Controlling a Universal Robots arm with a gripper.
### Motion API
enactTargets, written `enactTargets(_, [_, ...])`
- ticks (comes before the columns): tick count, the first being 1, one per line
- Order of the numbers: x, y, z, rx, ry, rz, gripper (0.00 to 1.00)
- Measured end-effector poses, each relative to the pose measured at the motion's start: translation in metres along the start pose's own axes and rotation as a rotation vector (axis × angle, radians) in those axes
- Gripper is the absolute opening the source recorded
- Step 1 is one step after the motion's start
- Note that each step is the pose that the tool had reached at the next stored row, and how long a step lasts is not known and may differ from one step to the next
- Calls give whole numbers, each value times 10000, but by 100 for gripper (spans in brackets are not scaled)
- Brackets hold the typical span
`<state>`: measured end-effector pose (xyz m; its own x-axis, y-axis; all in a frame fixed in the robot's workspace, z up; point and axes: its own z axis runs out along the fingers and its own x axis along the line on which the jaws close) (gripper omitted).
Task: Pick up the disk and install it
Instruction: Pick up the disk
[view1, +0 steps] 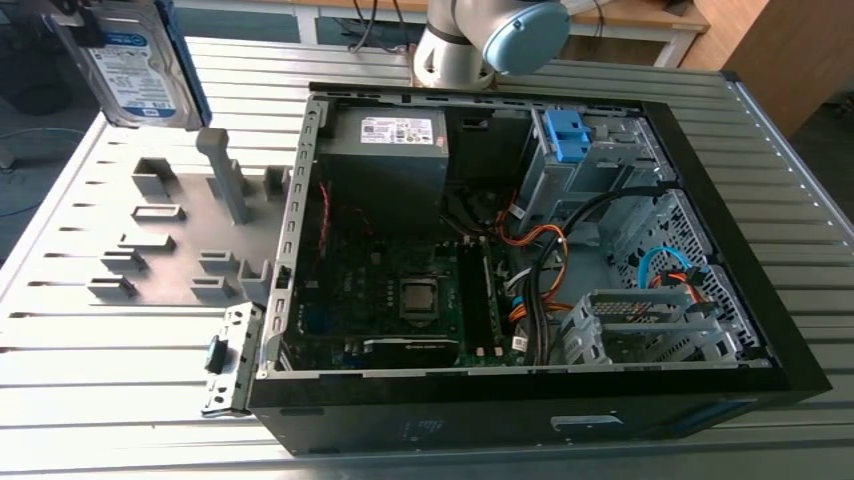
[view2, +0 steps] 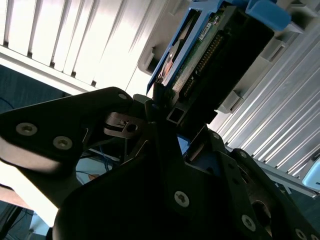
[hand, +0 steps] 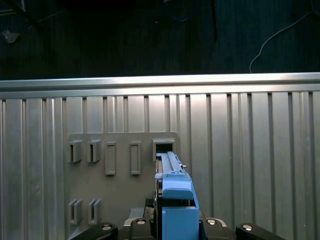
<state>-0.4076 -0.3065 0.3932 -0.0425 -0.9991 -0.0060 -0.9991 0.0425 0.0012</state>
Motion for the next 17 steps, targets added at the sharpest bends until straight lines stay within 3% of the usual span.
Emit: enactTargets(17, [-1, 0, -120, 0, 0, -1, 36])
